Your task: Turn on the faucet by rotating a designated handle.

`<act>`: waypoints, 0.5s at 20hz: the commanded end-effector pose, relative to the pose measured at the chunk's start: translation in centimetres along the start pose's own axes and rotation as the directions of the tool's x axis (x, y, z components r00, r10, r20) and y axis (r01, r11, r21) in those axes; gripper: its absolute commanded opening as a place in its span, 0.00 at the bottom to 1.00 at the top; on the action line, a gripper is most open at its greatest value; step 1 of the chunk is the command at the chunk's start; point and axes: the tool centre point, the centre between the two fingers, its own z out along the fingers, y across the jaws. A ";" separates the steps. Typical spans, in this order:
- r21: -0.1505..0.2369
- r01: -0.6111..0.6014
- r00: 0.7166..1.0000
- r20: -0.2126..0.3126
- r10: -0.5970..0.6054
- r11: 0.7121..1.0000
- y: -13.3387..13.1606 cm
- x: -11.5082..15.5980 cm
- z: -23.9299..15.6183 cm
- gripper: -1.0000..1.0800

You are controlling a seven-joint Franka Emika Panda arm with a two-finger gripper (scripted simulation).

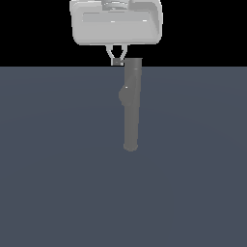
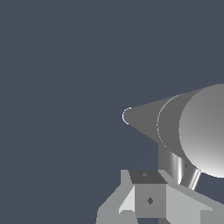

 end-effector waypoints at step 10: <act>-0.001 0.002 1.000 0.010 -0.002 1.000 4.0 -2.1 -0.1 0.00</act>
